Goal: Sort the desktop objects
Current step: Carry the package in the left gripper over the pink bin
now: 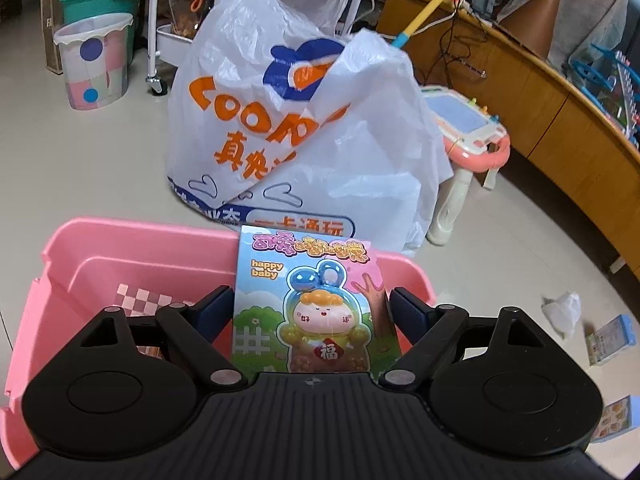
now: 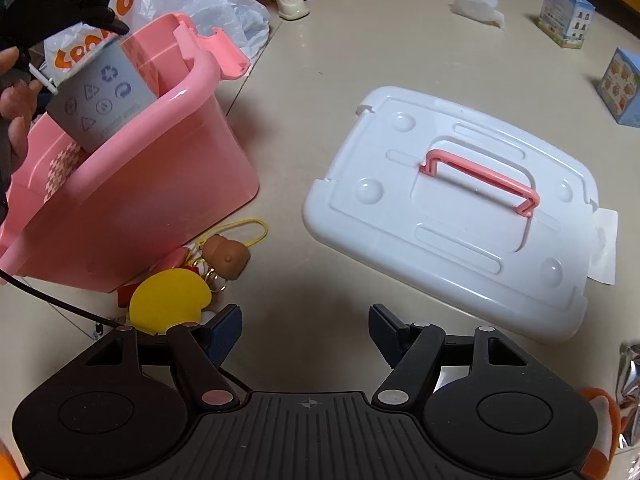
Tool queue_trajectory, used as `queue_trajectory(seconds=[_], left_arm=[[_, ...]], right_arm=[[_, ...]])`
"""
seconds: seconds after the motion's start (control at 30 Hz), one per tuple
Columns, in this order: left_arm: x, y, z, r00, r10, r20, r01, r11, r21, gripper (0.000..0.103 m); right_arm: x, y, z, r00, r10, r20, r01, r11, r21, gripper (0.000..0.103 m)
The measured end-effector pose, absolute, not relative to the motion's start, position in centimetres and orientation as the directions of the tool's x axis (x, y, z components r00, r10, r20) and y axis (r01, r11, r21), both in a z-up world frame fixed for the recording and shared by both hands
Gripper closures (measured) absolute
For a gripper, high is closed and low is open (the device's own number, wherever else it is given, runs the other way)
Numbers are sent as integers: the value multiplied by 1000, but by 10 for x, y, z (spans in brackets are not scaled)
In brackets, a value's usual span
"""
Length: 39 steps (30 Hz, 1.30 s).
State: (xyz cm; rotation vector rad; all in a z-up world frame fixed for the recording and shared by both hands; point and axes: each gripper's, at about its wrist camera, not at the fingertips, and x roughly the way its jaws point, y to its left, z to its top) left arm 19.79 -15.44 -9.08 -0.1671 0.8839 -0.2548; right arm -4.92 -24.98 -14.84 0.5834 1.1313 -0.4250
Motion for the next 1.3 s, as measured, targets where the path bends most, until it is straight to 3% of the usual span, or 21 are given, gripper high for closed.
queue_trajectory(seconds=[0.43,0.83,0.97,1.1,1.3], left_arm=[[221,-140,-102,445,-292,-846,1,945,-326,17],[210,-134,-106,547,-308,-778,7,932,-364,19],[210,-134,-100,555,-338,-760,94,933,-347,19],[209,-145,-91,552,-332,-765,250,941,-228,19],[201,-151,-90,553,-325,-767,366,922,-126,19]], right_arm=[[-46,-247,-157,363,-1,-932,587,777,228,37],[-44,-248,-161,357,6,-934,590,774,230,37],[-42,-247,-163,356,10,-935,593,771,234,37],[-42,-246,-162,359,16,-933,590,771,240,37],[-43,-247,-163,361,19,-933,595,766,246,37]])
